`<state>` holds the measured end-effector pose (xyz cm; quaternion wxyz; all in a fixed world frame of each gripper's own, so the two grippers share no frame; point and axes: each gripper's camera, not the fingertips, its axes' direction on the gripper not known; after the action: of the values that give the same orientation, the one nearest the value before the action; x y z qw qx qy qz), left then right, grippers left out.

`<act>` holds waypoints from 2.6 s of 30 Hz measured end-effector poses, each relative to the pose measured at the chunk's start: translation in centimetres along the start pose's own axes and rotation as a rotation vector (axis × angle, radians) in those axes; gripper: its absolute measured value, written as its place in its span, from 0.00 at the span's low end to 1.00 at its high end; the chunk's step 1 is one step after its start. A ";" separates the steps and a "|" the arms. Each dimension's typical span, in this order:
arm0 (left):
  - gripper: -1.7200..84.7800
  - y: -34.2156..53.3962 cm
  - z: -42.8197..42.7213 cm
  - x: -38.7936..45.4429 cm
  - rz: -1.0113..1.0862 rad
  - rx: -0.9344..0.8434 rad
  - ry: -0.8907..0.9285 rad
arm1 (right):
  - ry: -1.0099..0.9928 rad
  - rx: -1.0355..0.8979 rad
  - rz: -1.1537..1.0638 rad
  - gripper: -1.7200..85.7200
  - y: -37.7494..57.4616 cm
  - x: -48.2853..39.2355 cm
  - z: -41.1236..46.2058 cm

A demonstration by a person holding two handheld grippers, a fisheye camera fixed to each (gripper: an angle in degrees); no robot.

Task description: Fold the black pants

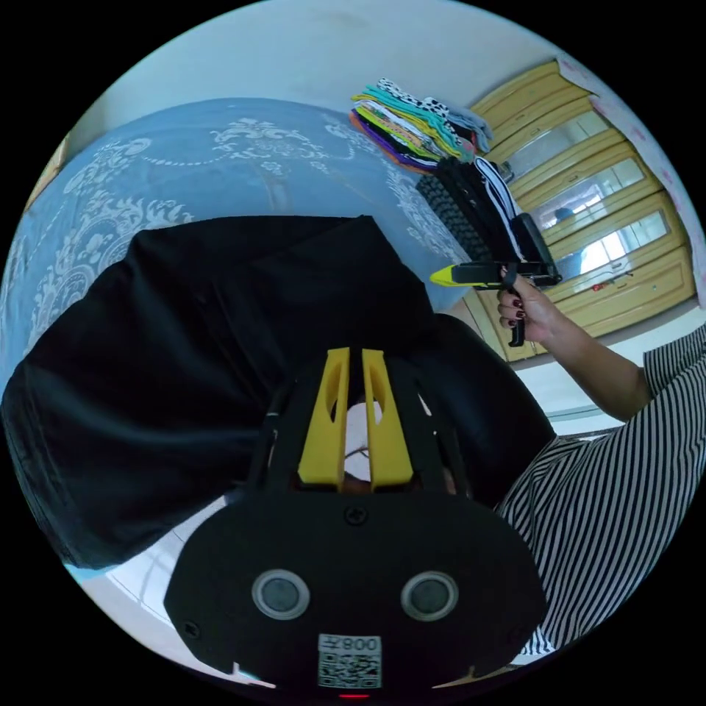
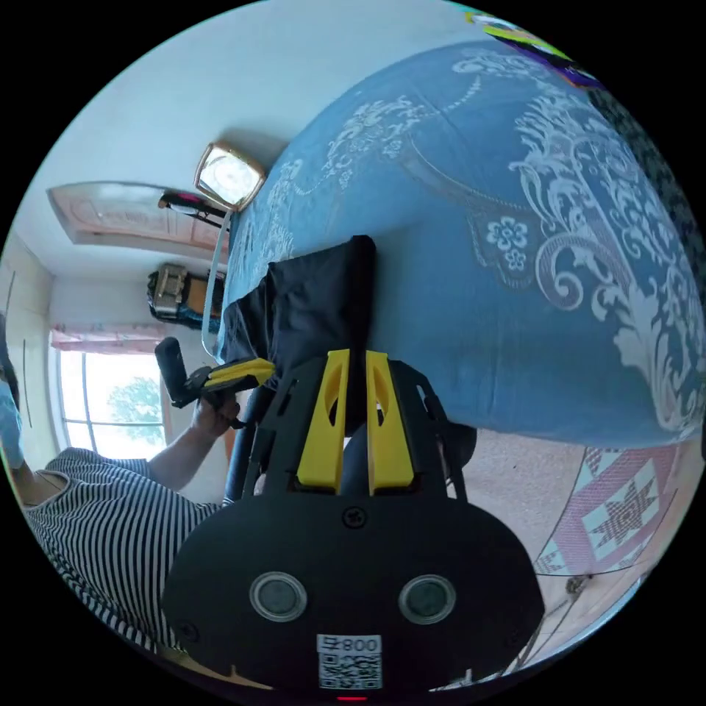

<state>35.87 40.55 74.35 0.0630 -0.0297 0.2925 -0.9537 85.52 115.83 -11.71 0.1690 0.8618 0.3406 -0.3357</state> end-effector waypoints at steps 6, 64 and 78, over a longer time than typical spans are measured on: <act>0.13 -1.4 2.5 6.4 0.099 -0.045 0.023 | -0.130 -0.071 0.074 0.06 1.0 4.7 3.9; 0.04 -0.6 -13.5 24.7 0.229 0.084 0.048 | -0.429 0.123 0.150 0.04 -17.5 9.1 -11.0; 0.05 13.8 -36.6 6.8 -0.189 0.412 0.010 | -0.477 -0.071 -0.193 0.04 -32.1 -20.8 -7.8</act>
<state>27.11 48.58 36.44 -0.0235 -0.0386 0.0880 -0.9951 55.34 132.87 6.28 0.2418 0.7152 0.3834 -0.5321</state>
